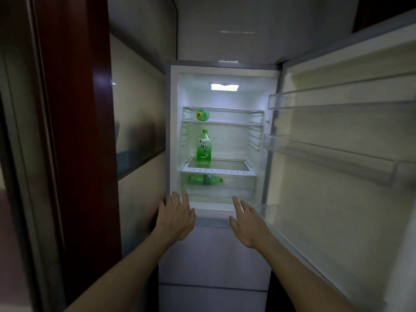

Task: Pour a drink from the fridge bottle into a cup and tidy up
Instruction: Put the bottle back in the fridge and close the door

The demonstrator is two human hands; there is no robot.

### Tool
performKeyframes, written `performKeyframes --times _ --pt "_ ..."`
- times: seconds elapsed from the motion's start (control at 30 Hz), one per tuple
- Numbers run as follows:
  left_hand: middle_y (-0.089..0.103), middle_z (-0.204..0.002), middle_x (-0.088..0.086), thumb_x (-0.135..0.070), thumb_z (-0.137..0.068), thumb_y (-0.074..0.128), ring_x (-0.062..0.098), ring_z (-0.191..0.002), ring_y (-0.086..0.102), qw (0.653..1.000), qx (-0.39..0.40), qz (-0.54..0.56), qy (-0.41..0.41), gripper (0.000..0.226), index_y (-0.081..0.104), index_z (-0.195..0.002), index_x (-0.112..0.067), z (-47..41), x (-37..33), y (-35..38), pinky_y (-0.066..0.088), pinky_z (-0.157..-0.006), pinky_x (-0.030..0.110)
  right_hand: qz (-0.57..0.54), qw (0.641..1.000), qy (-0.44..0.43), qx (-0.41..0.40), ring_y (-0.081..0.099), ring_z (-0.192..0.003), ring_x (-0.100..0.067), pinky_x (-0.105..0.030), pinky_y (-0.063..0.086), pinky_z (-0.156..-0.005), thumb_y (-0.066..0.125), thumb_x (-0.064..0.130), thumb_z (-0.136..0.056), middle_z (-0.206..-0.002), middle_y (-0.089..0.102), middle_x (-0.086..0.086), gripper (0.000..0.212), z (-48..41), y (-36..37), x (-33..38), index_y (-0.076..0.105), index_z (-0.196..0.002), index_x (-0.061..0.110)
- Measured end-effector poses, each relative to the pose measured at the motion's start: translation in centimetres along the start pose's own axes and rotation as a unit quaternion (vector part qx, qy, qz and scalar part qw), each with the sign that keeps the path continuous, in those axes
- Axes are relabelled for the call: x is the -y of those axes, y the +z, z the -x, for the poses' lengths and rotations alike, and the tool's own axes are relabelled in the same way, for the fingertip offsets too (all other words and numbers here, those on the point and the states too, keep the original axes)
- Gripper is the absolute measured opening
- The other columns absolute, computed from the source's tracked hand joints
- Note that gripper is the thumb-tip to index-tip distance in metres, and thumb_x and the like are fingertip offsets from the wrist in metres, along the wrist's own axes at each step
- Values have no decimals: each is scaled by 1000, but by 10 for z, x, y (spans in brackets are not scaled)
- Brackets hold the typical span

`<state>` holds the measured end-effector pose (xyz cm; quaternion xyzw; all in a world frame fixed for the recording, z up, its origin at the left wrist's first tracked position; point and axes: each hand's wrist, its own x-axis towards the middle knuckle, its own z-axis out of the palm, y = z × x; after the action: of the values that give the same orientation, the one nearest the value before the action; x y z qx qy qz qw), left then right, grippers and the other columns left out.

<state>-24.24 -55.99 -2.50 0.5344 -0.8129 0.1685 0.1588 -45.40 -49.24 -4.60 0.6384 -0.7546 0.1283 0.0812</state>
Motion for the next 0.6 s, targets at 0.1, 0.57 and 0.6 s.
performKeyframes --times 0.1,0.57,0.6 --pt "40 -142 19 -45 -100 26 33 -121 47 1000 14 -11 11 65 19 -151 -7 17 5 -7 41 -97 44 2 1000 16 -2 23 -144 -30 -45 39 -108 25 40 -105 -162 13 -9 64 20 -7 2 -7 -156 20" --pt "49 -133 11 -45 -101 24 26 -116 51 990 85 60 97 57 29 -145 -10 137 -29 24 42 -95 40 55 994 85 -41 25 -143 -27 -47 42 -103 29 39 -103 -161 17 -5 63 161 -67 -21 -1 -156 22" --pt "47 -136 11 -45 -101 22 26 -118 49 988 95 60 108 57 27 -146 -11 143 -40 22 41 -98 40 65 993 89 -50 24 -143 -27 -47 42 -103 28 39 -104 -161 17 -5 63 172 -79 -29 -1 -156 22"
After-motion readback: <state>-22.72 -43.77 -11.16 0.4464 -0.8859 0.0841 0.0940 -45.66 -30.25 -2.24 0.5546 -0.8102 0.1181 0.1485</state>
